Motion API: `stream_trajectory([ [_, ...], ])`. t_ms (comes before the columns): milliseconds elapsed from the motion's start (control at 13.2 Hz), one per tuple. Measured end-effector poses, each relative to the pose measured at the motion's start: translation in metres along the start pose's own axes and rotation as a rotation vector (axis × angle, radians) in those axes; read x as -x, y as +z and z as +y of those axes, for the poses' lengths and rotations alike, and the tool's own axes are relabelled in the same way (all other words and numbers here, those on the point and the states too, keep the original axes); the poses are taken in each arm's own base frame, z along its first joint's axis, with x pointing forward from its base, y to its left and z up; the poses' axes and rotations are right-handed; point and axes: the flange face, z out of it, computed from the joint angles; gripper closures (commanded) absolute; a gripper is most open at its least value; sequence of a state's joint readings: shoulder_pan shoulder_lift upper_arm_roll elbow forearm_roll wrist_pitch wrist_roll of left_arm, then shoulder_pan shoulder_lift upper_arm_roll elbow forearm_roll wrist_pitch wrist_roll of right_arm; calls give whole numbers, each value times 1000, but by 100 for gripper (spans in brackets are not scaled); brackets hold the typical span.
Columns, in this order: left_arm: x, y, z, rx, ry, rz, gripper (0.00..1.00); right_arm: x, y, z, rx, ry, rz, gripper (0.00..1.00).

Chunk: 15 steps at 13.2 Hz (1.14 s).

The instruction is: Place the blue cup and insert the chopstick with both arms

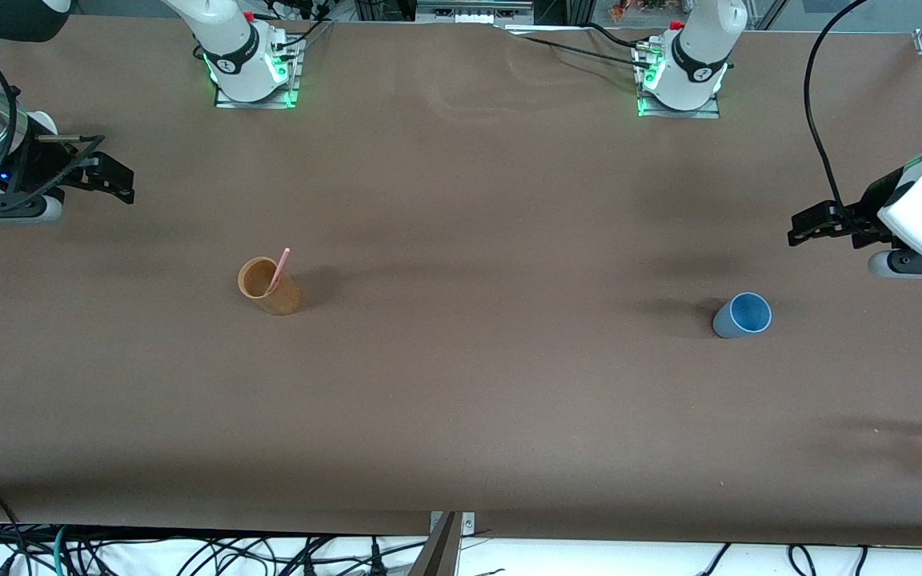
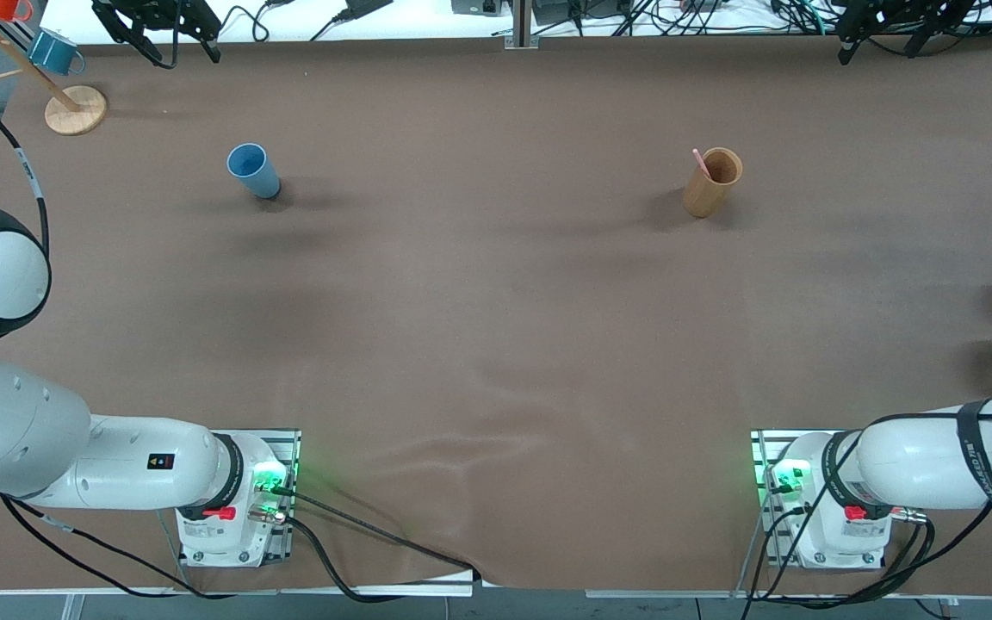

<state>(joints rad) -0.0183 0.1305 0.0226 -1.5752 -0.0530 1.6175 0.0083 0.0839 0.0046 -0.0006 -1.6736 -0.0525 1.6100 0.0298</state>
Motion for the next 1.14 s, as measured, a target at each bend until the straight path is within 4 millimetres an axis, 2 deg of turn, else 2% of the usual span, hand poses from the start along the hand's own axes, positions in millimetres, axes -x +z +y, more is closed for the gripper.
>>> stream_trajectory([
  [303, 0, -1, -1, 0, 0, 3, 0, 0, 0, 0, 0, 0, 0, 0],
  [455, -4, 6, 0, 0, 7, -10, 0, 0, 0, 0, 0, 0, 0, 0],
  [607, -13, 27, 0, -1, 8, -46, 0, 0, 0, 0, 0, 0, 0, 0],
  [834, -35, 71, -7, -5, 0, -85, 0, 0, 0, 0, 0, 0, -1, 0],
  [1138, -56, 116, -36, -31, 33, -82, 0, 0, 1, 0, 0, 0, -1, 0],
])
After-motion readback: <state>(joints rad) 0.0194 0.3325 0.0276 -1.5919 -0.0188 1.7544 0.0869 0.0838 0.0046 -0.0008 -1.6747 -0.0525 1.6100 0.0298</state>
